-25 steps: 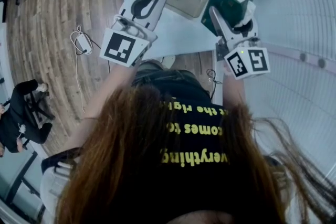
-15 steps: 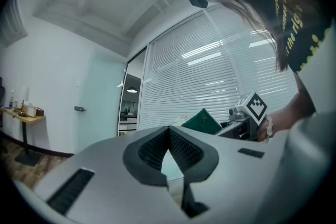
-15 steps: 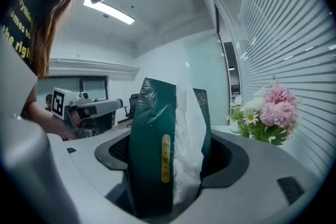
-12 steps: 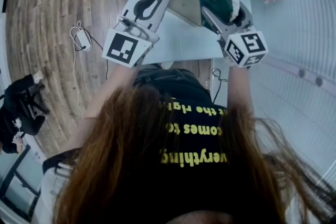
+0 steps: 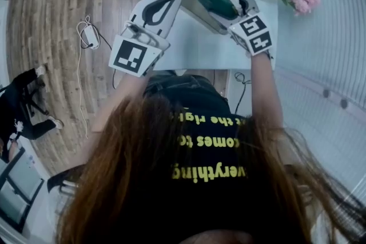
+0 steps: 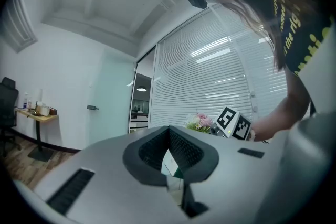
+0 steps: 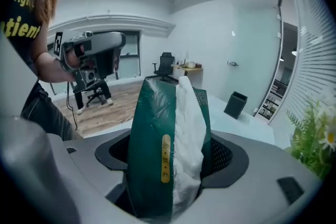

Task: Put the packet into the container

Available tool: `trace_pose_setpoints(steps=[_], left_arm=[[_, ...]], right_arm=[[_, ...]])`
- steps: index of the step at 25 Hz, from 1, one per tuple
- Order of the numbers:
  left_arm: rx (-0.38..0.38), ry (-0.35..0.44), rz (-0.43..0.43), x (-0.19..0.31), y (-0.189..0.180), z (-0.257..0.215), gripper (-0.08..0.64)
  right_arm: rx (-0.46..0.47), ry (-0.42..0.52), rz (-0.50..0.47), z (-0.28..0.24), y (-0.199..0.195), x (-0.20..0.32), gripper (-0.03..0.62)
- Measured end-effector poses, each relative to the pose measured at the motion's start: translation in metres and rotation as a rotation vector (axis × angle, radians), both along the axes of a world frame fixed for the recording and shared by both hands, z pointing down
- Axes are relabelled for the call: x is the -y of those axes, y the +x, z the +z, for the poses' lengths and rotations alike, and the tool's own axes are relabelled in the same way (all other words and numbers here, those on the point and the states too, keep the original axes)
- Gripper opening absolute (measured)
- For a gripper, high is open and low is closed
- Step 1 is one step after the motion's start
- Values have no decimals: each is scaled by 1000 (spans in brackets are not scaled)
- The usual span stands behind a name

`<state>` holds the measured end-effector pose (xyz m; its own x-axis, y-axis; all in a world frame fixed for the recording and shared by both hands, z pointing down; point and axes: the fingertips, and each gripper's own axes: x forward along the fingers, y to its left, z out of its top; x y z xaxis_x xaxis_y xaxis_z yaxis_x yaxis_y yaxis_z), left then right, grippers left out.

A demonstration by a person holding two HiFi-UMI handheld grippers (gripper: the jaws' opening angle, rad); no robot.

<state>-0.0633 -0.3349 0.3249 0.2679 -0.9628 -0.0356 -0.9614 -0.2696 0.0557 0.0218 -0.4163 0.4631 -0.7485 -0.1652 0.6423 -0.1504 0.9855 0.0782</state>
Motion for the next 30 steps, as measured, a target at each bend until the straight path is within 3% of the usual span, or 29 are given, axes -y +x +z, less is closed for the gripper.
trace_pose_setpoints(steps=[7,16,22,30], left_arm=[[-6,-9,-35,-16,-17,-1,2],[-5,-15,-40,-16,-18,2,2],[-7,-21,-45,-18,-20,3,2],[-10,-22,-47,-18,-22,4,2]], right_arm=[[-167,-18,-94,49,-21,-10,381],[-292,-76,-93,100,-26,-2,382],[-339,-107,-96,115,-30,-5,383],[-308,-120,-75,106,-32,-3,399]])
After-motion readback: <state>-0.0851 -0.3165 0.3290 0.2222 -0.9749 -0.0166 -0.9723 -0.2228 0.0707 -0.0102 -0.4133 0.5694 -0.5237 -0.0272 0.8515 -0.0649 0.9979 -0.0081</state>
